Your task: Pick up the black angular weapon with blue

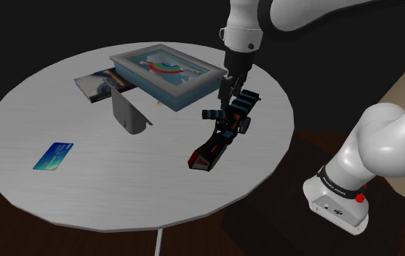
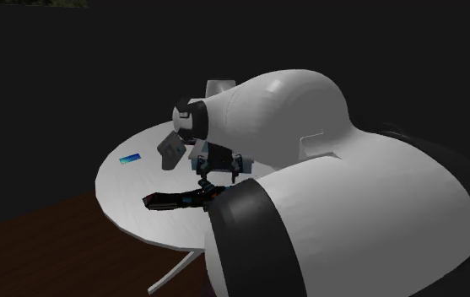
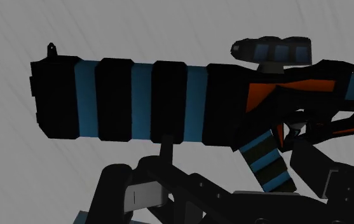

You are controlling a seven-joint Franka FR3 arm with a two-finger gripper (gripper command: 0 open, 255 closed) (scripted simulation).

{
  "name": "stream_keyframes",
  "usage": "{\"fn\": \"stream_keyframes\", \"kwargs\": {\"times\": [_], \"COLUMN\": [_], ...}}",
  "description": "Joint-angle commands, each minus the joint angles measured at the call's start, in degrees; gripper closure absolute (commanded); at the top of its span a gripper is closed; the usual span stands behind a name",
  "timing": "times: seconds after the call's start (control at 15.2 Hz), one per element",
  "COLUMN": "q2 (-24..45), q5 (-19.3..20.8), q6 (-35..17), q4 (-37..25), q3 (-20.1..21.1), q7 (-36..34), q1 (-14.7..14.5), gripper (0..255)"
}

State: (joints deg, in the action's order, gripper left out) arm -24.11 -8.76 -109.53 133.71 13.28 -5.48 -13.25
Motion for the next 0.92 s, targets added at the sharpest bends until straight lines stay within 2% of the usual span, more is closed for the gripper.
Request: {"fn": "stream_keyframes", "kwargs": {"times": [0.0, 0.13, 0.73, 0.79, 0.86], "q2": [3.0, 5.5, 7.4, 7.4, 7.4], "q5": [-0.4, -0.5, -0.7, -0.7, -0.7], "q6": [-2.6, -4.6, -10.7, -10.9, -10.9], "q4": [-1.6, -3.0, 1.3, 1.4, 1.4], "q3": [1.6, 2.9, 3.5, 3.5, 3.5], "q7": [-0.5, -0.7, -0.6, -0.6, -0.6], "q1": [-1.0, -1.8, -1.9, -1.9, -1.9], "gripper": [0, 0, 0, 255, 255]}}
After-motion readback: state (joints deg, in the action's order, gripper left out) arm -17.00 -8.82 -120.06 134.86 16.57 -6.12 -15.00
